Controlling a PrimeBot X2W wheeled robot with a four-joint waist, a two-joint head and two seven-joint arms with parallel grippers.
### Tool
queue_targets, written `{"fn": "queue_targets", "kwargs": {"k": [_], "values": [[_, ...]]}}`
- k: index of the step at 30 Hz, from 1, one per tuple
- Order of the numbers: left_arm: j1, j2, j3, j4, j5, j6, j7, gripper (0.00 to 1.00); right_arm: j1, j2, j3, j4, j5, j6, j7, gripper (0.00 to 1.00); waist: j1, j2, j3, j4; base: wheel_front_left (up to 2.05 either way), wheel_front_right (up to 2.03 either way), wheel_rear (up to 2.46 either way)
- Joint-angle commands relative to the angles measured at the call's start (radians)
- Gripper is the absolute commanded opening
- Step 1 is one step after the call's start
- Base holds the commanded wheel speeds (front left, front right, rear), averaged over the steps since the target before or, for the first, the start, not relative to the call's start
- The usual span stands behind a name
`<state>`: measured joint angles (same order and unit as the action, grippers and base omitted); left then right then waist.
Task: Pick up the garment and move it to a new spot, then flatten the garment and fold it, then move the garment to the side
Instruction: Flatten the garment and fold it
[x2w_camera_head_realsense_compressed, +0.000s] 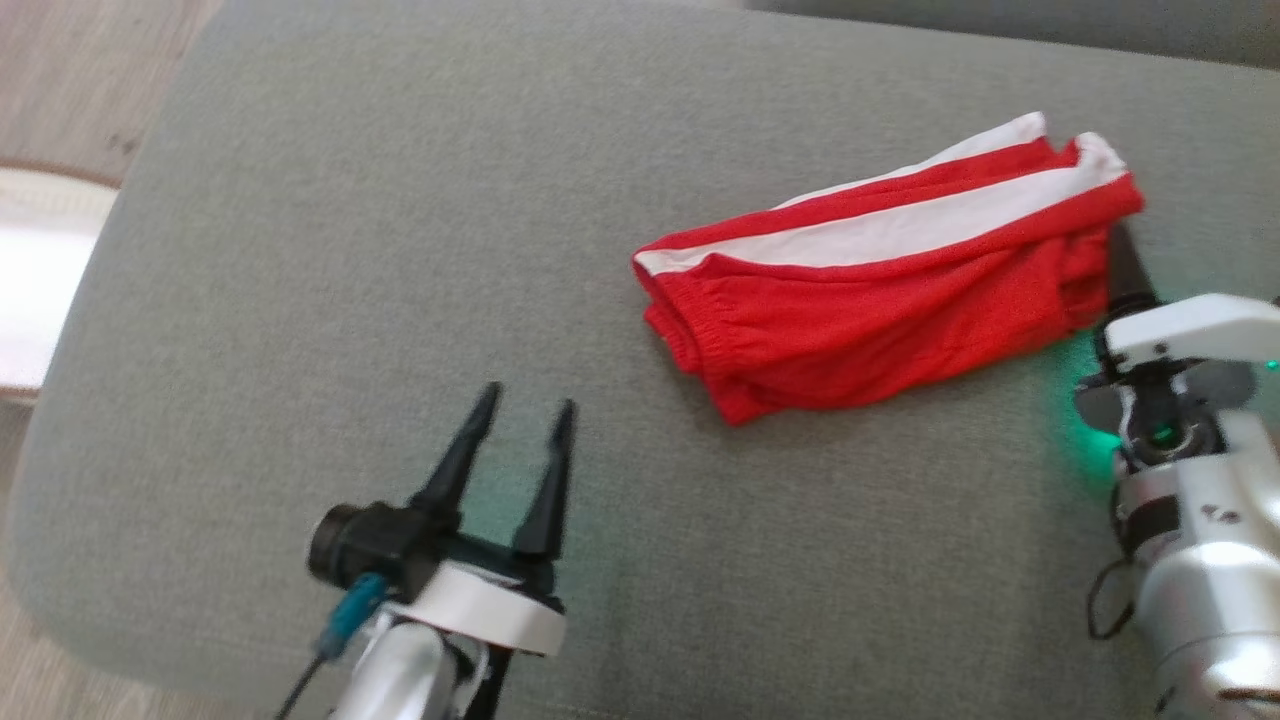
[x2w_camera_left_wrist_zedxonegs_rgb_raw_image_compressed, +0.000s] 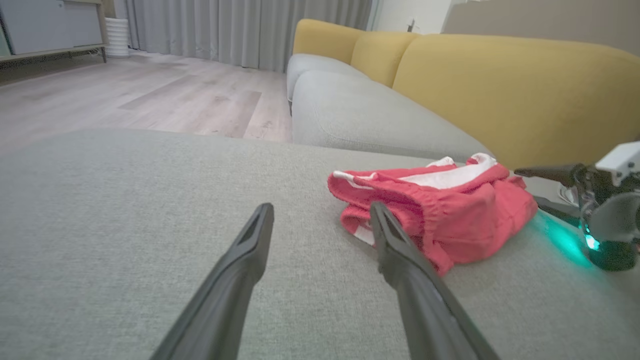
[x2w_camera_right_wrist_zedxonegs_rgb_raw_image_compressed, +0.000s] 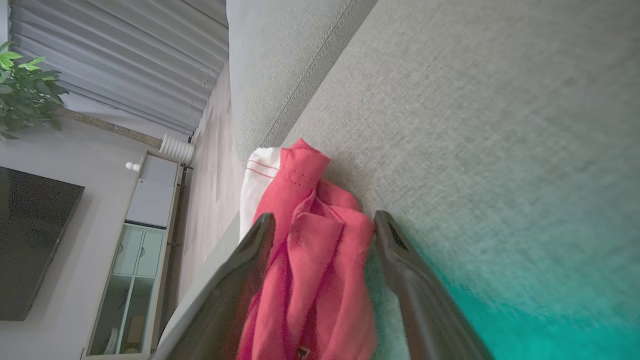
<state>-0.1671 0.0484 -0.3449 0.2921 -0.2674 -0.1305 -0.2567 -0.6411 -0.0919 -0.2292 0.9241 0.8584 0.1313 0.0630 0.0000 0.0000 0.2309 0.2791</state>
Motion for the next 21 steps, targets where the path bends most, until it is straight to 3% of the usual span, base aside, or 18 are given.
{"fn": "queue_targets", "kwargs": {"k": [1, 13, 21], "values": [[-0.053, 0.002, -0.008, -0.012, 0.018, 0.006, -0.005, 1.0, -0.028, 0.017, 0.021, 0.026, 0.029, -0.001, 0.032, 1.0, 0.0, 0.0, 0.027, 0.032, 0.0, 0.0, 0.0], [-0.079, 0.002, -0.058, 0.0, 0.027, 0.014, -0.005, 1.0, -0.087, 0.01, 0.092, 0.094, 0.051, -0.001, 0.116, 1.0, 0.0, 0.0, 0.043, 0.069, 0.0, 0.0, 0.0], [-0.09, 0.002, -0.068, -0.013, -0.001, 0.023, -0.005, 1.0, -0.13, -0.001, 0.122, 0.153, 0.047, -0.001, 0.098, 1.0, 0.0, 0.0, 0.061, 0.086, 0.0, 0.0, 0.0]]}}
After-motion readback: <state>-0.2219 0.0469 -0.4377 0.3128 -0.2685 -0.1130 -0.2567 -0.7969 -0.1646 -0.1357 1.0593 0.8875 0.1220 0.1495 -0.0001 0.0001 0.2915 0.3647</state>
